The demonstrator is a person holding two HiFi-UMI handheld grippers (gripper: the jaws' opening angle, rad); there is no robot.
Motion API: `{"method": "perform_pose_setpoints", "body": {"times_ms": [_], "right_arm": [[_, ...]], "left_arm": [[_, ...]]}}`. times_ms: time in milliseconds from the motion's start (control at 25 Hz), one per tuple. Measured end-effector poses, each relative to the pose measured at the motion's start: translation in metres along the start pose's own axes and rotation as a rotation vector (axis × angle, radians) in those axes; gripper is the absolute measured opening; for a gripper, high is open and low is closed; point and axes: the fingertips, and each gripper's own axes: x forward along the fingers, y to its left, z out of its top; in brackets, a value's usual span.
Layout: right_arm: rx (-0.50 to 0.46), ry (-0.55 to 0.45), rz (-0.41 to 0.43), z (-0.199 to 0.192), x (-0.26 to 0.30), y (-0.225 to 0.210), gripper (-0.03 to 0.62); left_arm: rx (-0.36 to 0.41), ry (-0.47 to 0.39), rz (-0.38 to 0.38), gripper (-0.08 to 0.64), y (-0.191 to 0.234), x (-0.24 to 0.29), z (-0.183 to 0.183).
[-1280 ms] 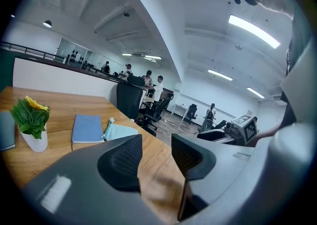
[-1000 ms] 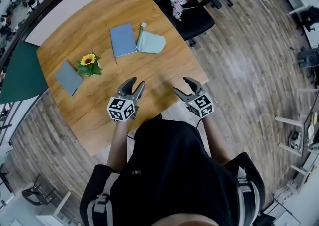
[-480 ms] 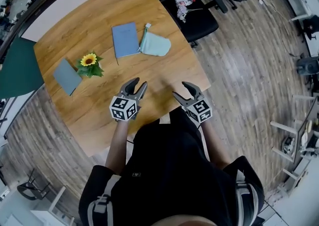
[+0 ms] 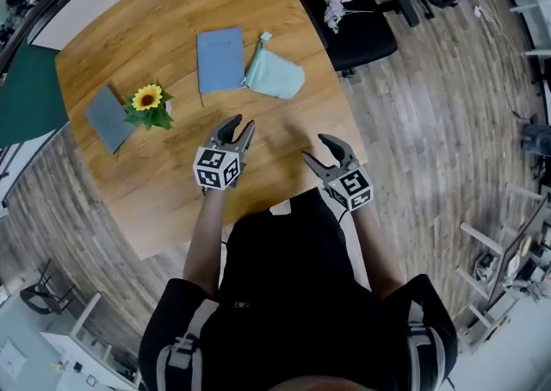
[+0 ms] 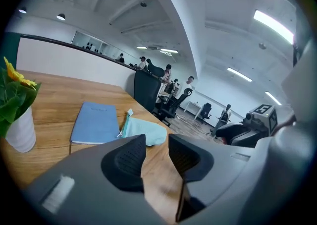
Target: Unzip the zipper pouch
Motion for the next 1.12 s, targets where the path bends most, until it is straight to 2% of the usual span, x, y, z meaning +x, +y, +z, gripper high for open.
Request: {"method": "perform_pose_setpoints", "body": {"times_ms": [440,600,960,1120], "right_arm": [[0.024,0.054,0.007,-0.016,-0.004,-0.029,0.245],[0.024,0.073,0.012,-0.019,-0.005,-0.032,0.245],[0.017,0.098,0.034,-0.018,-0.002,-0.034,0.244],[0.013,0.105,0.051,-0.017,0.003,-0.032,0.244]], "left_arm": [[-0.181,0.035,0.09,0.14,0.049,0.068,-0.033],[-0.199,0.056,0.127,0.14,0.064,0.086,-0.044],[-0.314,-0.025,0.185,0.135,0.085,0.113,-0.036],[-0.342,-0.006,0.244,0.129,0.092,0.121,-0.032]]}}
